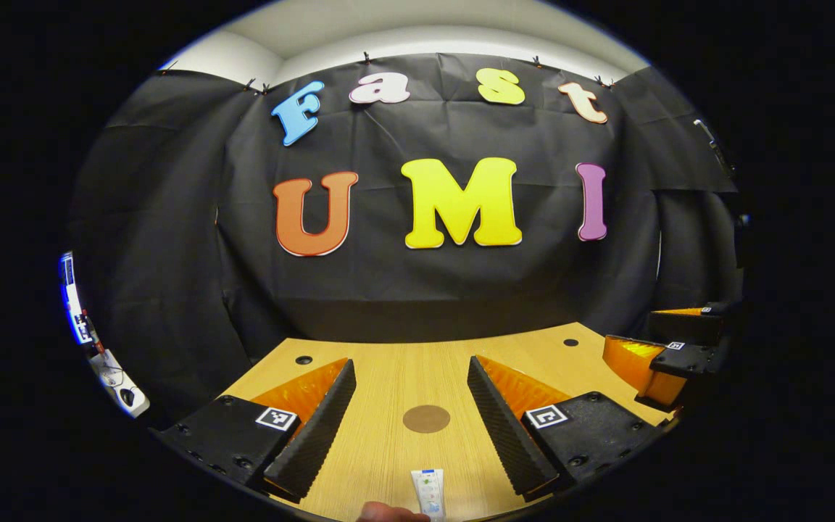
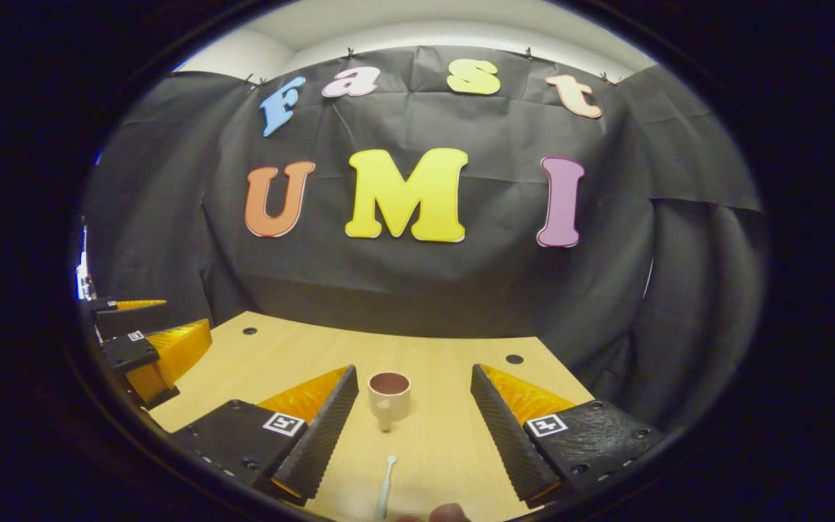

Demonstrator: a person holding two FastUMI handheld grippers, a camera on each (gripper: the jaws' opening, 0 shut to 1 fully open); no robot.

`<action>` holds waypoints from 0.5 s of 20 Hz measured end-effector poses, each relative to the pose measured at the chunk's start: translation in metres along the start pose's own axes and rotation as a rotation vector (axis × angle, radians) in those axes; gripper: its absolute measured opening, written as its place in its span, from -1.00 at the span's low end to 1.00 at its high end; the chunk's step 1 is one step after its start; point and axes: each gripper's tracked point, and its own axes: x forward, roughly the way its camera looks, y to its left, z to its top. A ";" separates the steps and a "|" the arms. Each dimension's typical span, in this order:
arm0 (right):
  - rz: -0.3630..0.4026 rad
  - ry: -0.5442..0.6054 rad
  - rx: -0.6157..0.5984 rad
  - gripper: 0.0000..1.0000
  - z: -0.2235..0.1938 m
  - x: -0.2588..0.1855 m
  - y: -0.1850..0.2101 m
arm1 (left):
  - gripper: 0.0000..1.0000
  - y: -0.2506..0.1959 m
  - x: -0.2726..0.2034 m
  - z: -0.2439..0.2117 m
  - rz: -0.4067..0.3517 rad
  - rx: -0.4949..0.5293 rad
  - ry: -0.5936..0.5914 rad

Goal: Put the toothbrush and toothpaste on the desktop into the cup, then pick up the cup and place it on the coaster on the desktop.

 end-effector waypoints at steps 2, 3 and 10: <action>0.000 0.053 -0.007 0.89 -0.022 0.003 -0.004 | 1.00 0.000 0.000 -0.020 -0.008 -0.005 0.057; 0.002 0.084 -0.007 0.96 -0.032 0.004 -0.003 | 0.96 0.000 -0.001 -0.031 -0.010 -0.010 0.093; 0.020 0.278 -0.020 0.90 -0.098 0.006 0.004 | 0.97 -0.008 -0.023 -0.122 -0.053 -0.065 0.376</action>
